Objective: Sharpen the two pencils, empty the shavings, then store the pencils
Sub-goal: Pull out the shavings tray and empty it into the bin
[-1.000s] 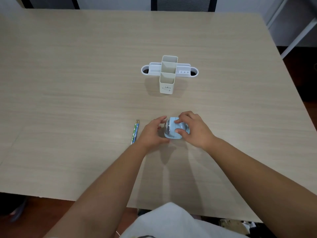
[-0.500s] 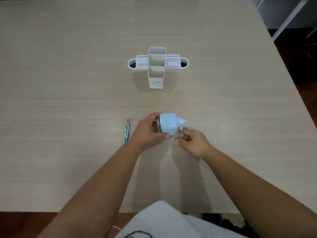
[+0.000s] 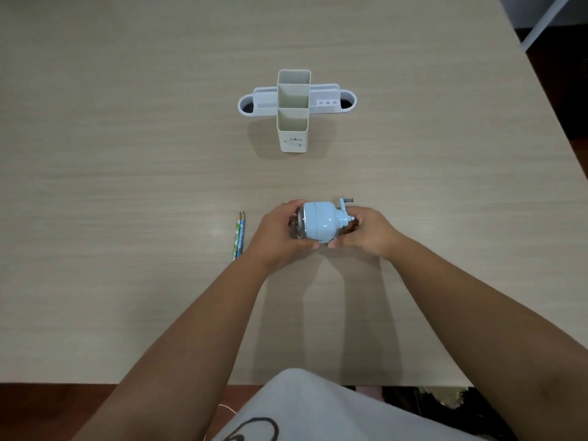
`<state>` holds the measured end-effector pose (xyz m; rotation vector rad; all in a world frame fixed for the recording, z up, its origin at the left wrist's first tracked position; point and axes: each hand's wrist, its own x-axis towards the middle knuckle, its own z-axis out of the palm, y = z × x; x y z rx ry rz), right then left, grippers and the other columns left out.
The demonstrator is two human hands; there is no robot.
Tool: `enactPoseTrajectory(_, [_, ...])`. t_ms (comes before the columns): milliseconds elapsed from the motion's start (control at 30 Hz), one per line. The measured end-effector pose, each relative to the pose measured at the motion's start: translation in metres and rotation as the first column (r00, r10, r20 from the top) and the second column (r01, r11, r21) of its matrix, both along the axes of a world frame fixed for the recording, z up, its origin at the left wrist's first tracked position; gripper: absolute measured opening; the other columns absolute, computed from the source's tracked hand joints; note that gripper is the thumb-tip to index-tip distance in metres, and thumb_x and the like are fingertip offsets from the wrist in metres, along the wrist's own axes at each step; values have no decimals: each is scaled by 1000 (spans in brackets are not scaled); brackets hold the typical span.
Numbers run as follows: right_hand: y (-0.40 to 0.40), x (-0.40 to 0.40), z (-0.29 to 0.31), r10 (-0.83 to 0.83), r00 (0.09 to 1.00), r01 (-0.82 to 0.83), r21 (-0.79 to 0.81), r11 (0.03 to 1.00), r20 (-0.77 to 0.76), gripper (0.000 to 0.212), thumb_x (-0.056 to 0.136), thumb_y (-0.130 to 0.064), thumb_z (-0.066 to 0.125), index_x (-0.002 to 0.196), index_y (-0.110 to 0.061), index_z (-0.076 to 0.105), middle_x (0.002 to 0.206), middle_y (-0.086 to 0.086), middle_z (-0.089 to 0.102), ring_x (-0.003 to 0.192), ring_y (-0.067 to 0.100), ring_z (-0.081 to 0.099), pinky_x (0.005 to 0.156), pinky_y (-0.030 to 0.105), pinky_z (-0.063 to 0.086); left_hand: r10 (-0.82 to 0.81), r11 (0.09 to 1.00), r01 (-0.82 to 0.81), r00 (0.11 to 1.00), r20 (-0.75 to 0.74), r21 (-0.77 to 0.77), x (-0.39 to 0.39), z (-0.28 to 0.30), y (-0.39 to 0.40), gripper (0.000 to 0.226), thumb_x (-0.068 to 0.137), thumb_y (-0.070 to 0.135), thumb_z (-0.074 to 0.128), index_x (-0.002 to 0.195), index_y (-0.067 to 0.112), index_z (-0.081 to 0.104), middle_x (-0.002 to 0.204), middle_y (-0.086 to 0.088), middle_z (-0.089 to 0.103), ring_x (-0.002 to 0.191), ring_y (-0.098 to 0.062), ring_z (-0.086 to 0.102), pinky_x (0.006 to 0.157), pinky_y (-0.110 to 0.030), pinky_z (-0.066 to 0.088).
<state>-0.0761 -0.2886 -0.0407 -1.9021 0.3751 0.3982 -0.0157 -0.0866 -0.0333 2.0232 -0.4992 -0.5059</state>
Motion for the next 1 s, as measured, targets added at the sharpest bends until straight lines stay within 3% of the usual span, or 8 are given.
enactPoseTrajectory(100, [-9,-6,4,-22,1000,23,44,999,-21,58,57,-11,86,106,-32,64,64,9,55,47,16,49,47,25,44,8,1000,-8,1000,-16,-7,-1,1,0,72,51,14,90,113,33,59,108,9,63,98,-2,60,85,-21,50])
enactPoseTrajectory(200, [-24,-21,8,-111,992,117,94,989,-65,67,60,-7,85,117,-30,58,65,11,58,46,22,52,42,24,44,3,1000,-3,1000,-24,6,-1,3,-1,71,52,11,89,114,30,59,110,8,64,91,8,58,78,-8,45])
enactPoseTrajectory(333, [-44,-52,12,-216,975,221,209,953,-46,61,63,-2,81,113,-29,59,76,15,67,59,19,65,54,24,54,9,999,-7,999,-40,42,-2,7,-1,83,54,11,90,127,25,52,124,2,60,93,16,55,77,0,40])
enactPoseTrajectory(433, [-50,-78,11,-269,963,268,199,943,-20,63,64,-1,81,115,-31,59,77,3,69,71,11,69,68,16,53,-1,990,-6,999,49,142,-9,8,2,107,53,30,91,141,33,30,144,5,41,129,-6,38,106,-23,31])
enactPoseTrajectory(600, [-45,-122,10,-361,933,347,307,886,-12,67,69,7,74,118,-35,57,88,6,68,87,17,67,83,27,50,109,979,-160,936,336,129,-41,29,-14,83,63,38,83,134,28,40,134,4,45,123,-13,36,107,-35,32])
enactPoseTrajectory(800, [-40,-175,16,-456,890,412,468,782,-22,70,69,11,71,126,-26,52,111,28,63,97,29,62,95,43,48,-353,923,236,833,426,304,-98,30,-65,75,64,61,67,129,30,49,127,8,56,140,-22,25,114,-48,18])
enactPoseTrajectory(933, [-46,-213,19,-541,841,467,518,716,-11,70,69,10,71,128,-22,50,88,-1,71,96,26,60,93,37,49,-518,844,366,748,415,392,-116,28,-101,72,60,68,68,124,38,54,121,15,61,142,-17,19,113,-47,-2])
enactPoseTrajectory(1000, [-52,-235,19,-596,803,505,556,660,-22,69,67,-2,78,127,-23,51,95,-2,71,98,22,63,92,31,52,-570,811,417,721,395,410,-125,27,-118,73,59,70,68,124,40,53,119,17,62,141,-13,18,111,-41,-9])
